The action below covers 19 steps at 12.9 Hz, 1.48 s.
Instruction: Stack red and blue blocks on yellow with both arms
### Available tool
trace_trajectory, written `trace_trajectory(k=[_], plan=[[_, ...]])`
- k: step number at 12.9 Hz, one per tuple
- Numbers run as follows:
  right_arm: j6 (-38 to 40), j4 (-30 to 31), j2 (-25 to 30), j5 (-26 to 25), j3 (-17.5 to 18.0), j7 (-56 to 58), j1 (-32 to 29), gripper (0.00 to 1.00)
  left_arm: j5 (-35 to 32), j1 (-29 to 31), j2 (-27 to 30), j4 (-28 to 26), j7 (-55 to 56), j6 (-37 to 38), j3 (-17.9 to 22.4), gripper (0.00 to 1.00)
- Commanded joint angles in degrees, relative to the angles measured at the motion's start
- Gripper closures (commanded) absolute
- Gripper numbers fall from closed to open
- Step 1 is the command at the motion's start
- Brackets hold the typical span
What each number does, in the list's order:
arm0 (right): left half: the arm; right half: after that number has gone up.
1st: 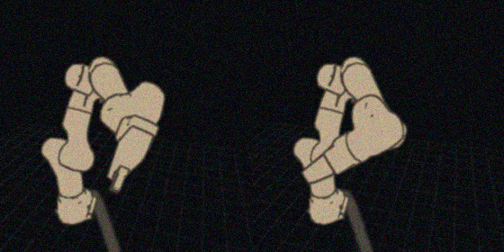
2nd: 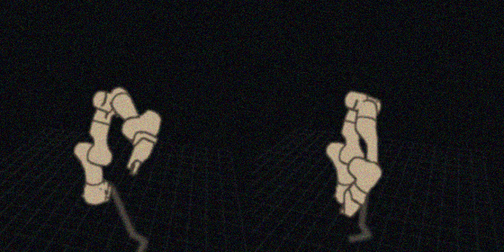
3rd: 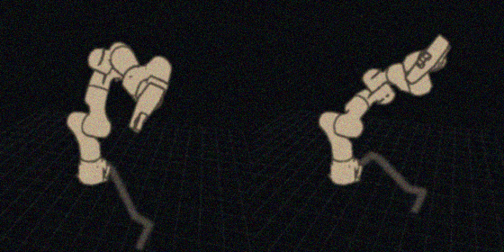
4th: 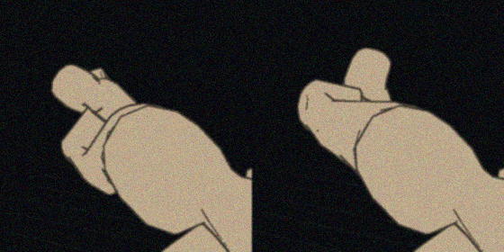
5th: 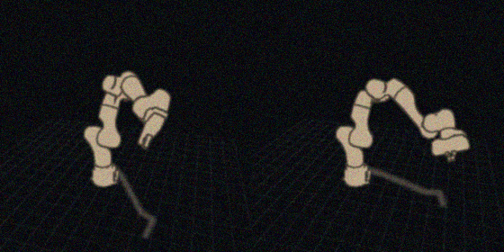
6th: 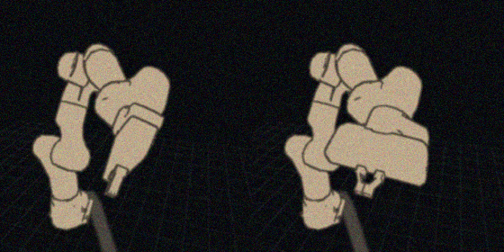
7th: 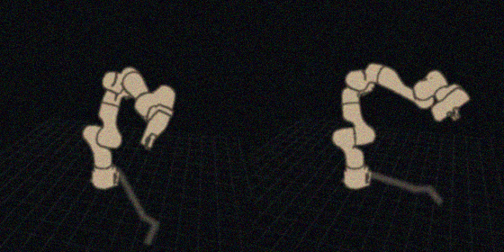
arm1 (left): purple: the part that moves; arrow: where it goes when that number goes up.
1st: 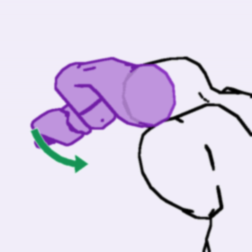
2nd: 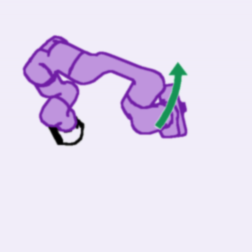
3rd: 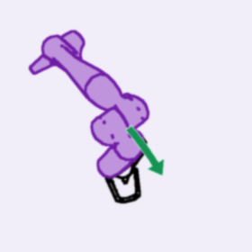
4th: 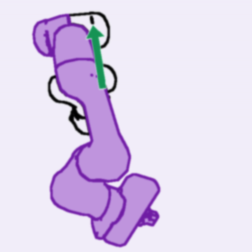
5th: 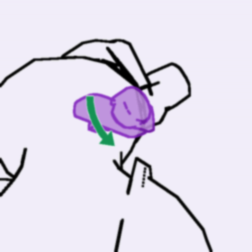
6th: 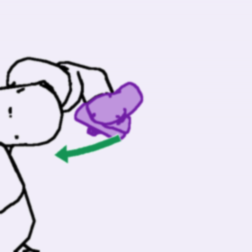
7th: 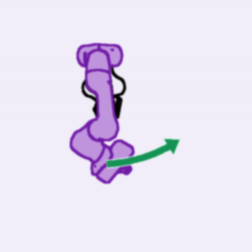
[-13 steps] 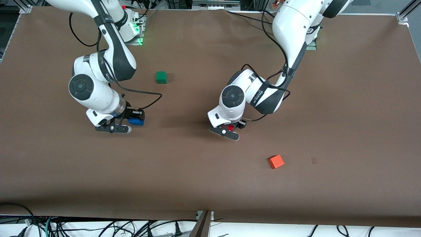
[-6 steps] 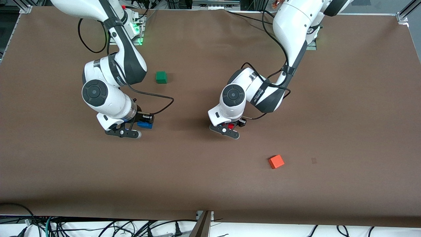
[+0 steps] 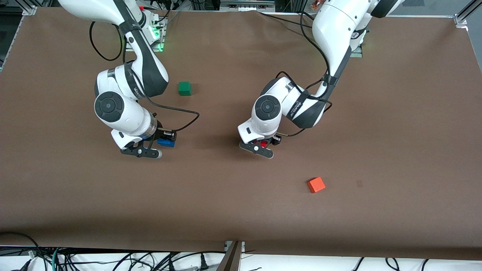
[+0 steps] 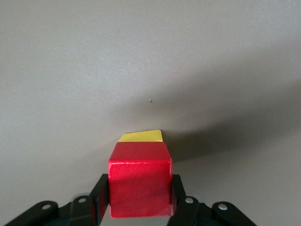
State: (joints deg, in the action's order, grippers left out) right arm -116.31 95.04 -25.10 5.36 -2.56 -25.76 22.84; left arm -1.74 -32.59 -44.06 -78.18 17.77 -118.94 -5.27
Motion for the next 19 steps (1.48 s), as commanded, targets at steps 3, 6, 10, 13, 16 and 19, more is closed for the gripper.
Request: trace_trajectory(k=[3, 6, 10, 13, 16, 19], plan=[[1.4, -1.6, -0.6, 0.8, -0.1, -1.1, 0.6, 0.51, 2.4, 0.3, 3.5, -2.7, 0.3, 1.4, -0.1, 0.00], [1.4, -2.2, -0.9, 0.8, -0.1, -5.2, 2.1, 0.51, 2.6, 2.3, 8.2, -1.5, 0.3, 7.7, 0.0, 0.00], [5.1, -13.9, -6.8, 3.1, -0.1, -21.4, 9.6, 0.51, 2.3, 14.5, 17.8, -1.4, -0.3, 11.4, 0.5, 0.00], [2.6, -25.0, -14.0, 4.2, 0.0, -35.5, 15.9, 0.51, 1.9, 24.6, 23.0, -1.3, -0.4, 11.4, 0.7, 0.00], [-5.8, -33.2, -21.5, 4.2, 0.2, -48.6, 20.8, 0.51, 2.4, 32.7, 26.3, -1.3, -0.5, 14.2, 0.3, 0.00], [-8.7, -33.6, -23.3, 3.7, 0.3, -51.8, 23.6, 0.51, 1.7, 34.5, 27.4, -1.4, -0.5, 18.3, 0.7, 0.00]])
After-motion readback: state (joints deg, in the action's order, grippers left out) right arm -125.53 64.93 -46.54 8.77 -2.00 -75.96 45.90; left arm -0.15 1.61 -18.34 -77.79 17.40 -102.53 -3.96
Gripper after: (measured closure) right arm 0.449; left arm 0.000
